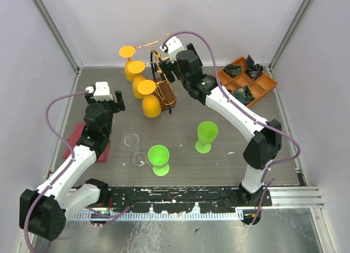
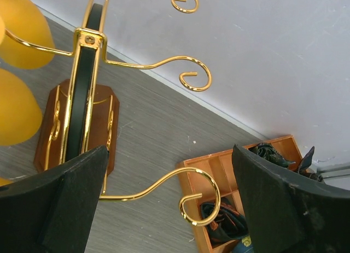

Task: Place the wine glass upside down on the wine glass rack

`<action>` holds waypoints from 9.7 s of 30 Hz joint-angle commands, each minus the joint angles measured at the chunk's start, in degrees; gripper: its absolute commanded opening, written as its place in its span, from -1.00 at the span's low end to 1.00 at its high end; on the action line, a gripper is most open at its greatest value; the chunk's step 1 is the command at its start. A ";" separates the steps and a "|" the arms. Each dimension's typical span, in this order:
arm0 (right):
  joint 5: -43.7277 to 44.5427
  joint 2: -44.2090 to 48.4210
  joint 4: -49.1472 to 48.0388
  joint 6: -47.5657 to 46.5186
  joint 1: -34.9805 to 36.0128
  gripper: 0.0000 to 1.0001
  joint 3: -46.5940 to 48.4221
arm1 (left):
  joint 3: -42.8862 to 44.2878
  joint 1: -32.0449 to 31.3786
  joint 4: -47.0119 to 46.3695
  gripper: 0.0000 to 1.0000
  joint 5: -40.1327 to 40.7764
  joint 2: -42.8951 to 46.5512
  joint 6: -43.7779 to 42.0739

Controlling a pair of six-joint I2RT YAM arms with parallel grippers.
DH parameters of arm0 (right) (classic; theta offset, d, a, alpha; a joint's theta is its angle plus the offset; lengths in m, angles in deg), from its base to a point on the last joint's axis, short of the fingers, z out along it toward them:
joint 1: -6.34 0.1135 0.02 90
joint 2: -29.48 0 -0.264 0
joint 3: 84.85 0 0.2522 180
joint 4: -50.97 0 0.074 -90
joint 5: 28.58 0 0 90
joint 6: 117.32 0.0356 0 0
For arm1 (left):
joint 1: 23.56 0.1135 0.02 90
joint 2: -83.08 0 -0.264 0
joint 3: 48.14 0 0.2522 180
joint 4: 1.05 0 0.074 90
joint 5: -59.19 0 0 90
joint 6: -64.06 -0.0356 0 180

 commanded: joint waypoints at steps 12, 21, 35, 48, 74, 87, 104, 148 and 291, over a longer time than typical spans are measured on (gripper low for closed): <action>-6.74 -2.82 1.65 1.19 -3.27 1.00 7.20 | 2.80 1.14 7.39 0.73 5.50 0.42 -3.29; -9.49 -3.89 3.32 2.35 -3.28 1.00 6.24 | 3.76 1.41 9.10 0.73 5.22 0.06 -3.28; -16.39 -3.61 4.66 6.96 -3.04 1.00 4.48 | 6.29 1.58 11.35 0.73 5.05 -0.11 -3.81; -18.62 -3.24 4.81 10.32 0.24 1.00 3.10 | 8.59 1.73 13.53 0.73 4.94 1.29 -4.71; -16.46 -8.17 3.33 12.41 8.80 1.00 9.48 | 20.49 1.80 24.18 0.82 0.81 6.94 -10.03; -7.96 -2.90 9.89 11.02 7.98 1.00 9.71 | 27.13 1.76 30.10 0.89 -24.51 7.79 -3.14; -4.82 17.61 11.61 18.38 -6.59 1.00 -3.27 | 34.85 -1.07 40.13 0.95 -56.18 -0.70 3.26; 23.78 39.90 22.12 20.01 -11.66 1.00 -9.77 | 52.27 -37.72 37.18 0.68 -24.58 -43.96 0.19; -41.01 25.35 -31.84 90.66 -11.60 -0.13 -26.19 | 12.96 -36.06 -53.52 -1.00 -15.46 -15.44 -43.81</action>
